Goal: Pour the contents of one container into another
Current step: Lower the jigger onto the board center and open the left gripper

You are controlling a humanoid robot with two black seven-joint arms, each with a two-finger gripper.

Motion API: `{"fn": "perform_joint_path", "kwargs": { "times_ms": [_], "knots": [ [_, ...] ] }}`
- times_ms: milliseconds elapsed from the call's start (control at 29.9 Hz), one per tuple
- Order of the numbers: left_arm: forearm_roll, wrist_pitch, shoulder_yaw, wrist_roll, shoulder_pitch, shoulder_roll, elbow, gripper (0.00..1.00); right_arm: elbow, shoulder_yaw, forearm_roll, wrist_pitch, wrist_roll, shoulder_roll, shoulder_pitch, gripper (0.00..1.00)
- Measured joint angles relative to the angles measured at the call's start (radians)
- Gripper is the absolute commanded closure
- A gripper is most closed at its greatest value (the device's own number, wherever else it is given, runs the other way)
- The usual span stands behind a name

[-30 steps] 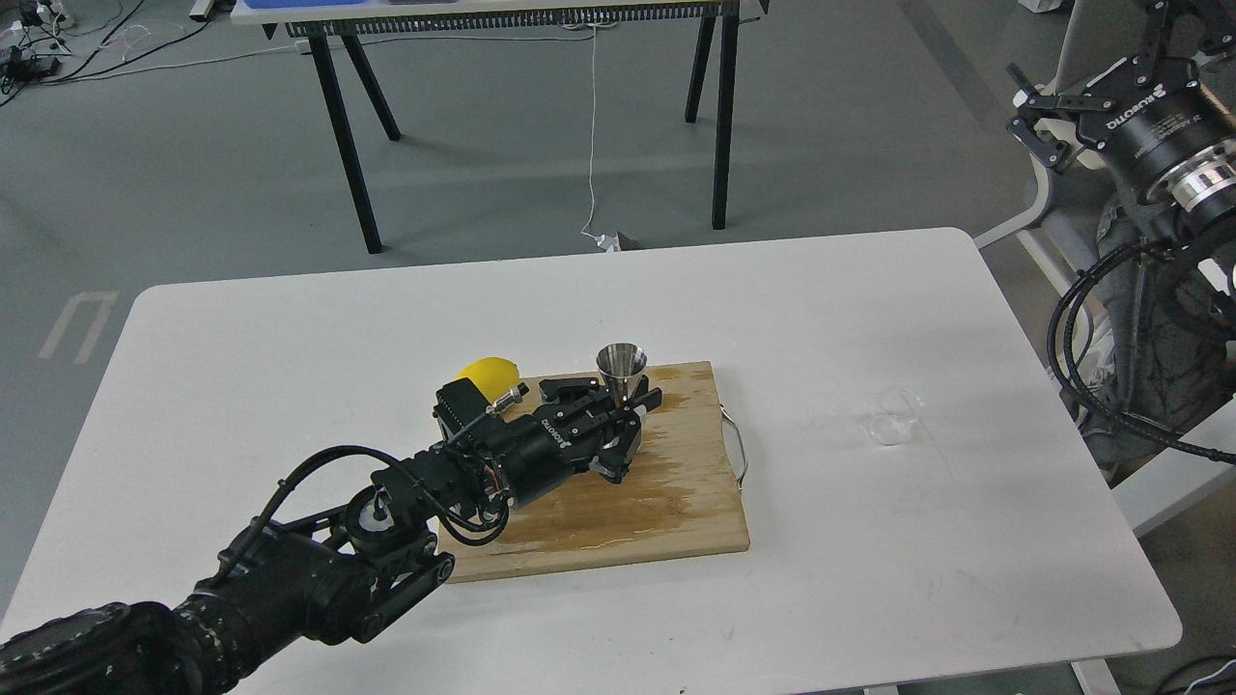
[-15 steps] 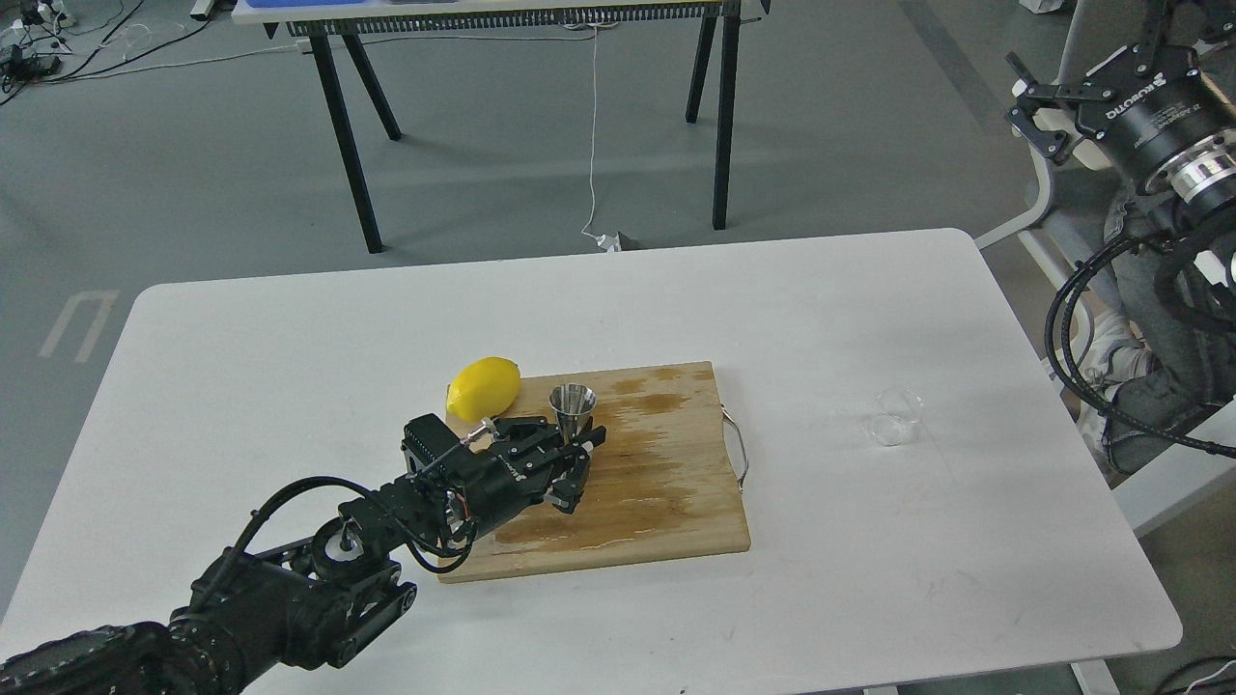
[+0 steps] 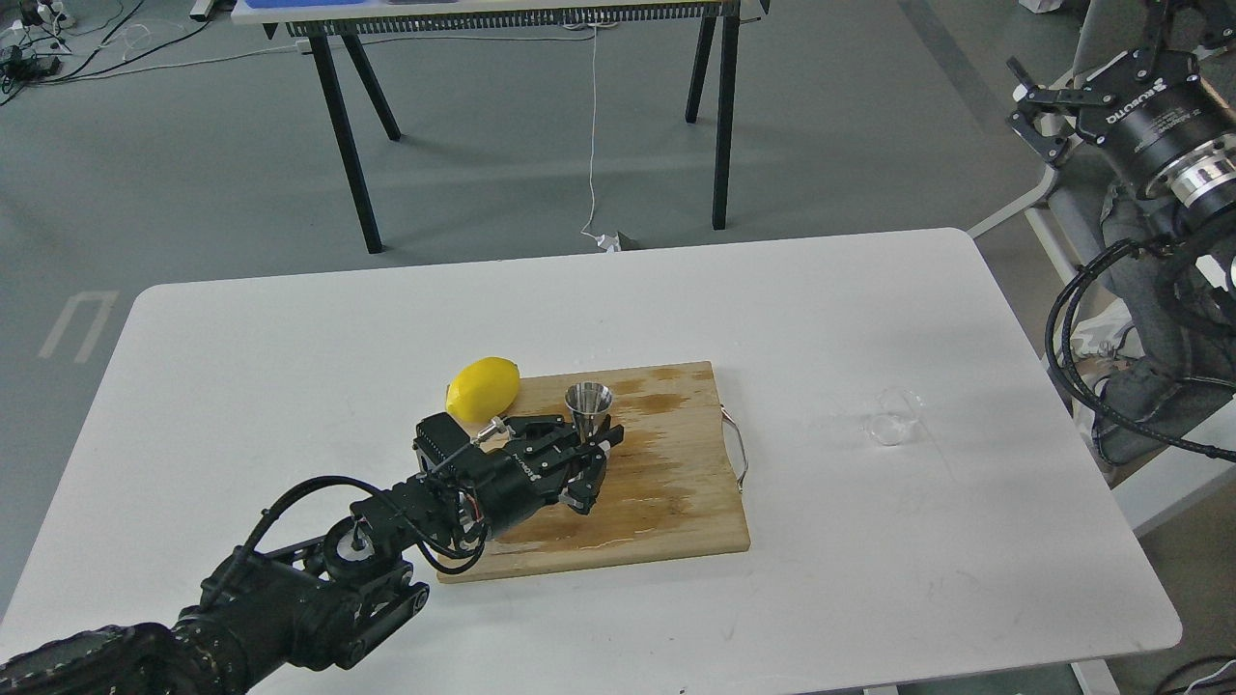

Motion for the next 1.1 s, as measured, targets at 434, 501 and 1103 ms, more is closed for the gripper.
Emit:
{"fn": "perform_joint_path", "kwargs": {
  "times_ms": [434, 501, 1103],
  "knots": [
    [0.003, 0.000, 0.005, 0.000, -0.008, 0.000, -0.038, 0.86, 0.001, -0.112, -0.008, 0.013, -0.044, 0.053, -0.042, 0.01],
    [0.003, 0.000, 0.005, 0.000, -0.010, 0.000, -0.040, 0.82, 0.001, -0.115, -0.011, 0.013, -0.044, 0.055, -0.067, 0.01],
    [0.000, 0.000, 0.004, 0.000, -0.008, 0.000, -0.044, 0.54, 0.003, -0.114, -0.012, 0.013, -0.045, 0.057, -0.094, 0.01]
  ]
}}
